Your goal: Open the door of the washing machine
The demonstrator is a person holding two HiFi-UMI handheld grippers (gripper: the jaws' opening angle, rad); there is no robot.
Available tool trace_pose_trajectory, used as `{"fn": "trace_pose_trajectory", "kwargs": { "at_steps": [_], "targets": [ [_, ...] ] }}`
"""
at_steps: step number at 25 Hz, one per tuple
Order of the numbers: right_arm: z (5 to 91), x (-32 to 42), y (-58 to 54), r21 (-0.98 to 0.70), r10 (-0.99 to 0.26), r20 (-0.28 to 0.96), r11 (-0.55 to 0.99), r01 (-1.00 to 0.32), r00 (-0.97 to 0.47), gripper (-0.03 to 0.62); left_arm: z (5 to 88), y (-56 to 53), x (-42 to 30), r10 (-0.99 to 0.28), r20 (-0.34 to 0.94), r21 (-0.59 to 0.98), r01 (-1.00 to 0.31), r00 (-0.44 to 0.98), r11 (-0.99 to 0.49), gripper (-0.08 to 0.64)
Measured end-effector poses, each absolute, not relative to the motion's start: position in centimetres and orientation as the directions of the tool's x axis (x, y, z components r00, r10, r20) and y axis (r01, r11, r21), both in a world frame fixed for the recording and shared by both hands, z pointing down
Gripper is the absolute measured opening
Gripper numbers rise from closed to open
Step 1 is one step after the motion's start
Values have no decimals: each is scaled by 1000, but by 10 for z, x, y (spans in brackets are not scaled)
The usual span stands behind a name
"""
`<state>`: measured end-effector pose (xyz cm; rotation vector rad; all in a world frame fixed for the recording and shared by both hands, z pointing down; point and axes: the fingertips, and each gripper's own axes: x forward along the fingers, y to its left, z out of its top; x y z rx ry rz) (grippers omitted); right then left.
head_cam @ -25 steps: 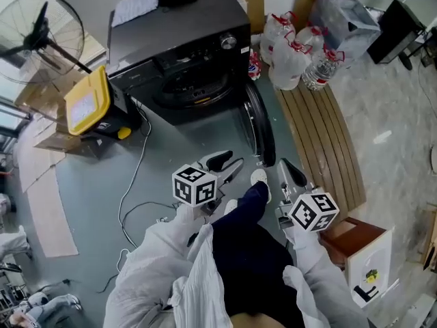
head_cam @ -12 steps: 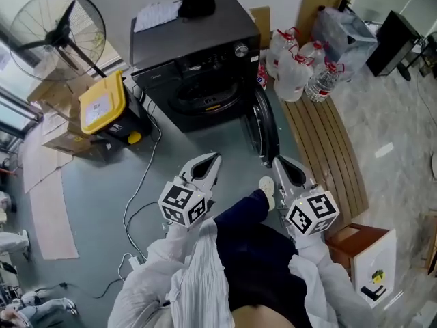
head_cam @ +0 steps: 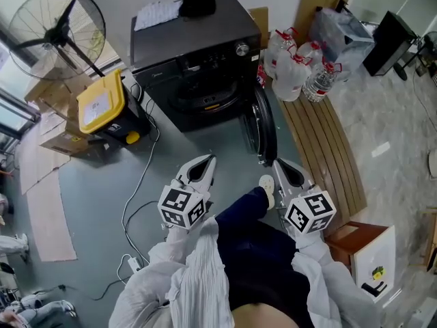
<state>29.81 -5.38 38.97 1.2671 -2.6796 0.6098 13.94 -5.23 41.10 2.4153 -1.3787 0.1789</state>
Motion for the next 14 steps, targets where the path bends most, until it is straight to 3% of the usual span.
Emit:
{"fn": "trace_pose_trajectory", "kwargs": {
  "at_steps": [14],
  "targets": [
    [395, 279, -58, -307, -707, 274, 578, -756, -652, 9, 419, -53, 119, -819, 303, 238, -871, 488, -430, -2]
  ]
}}
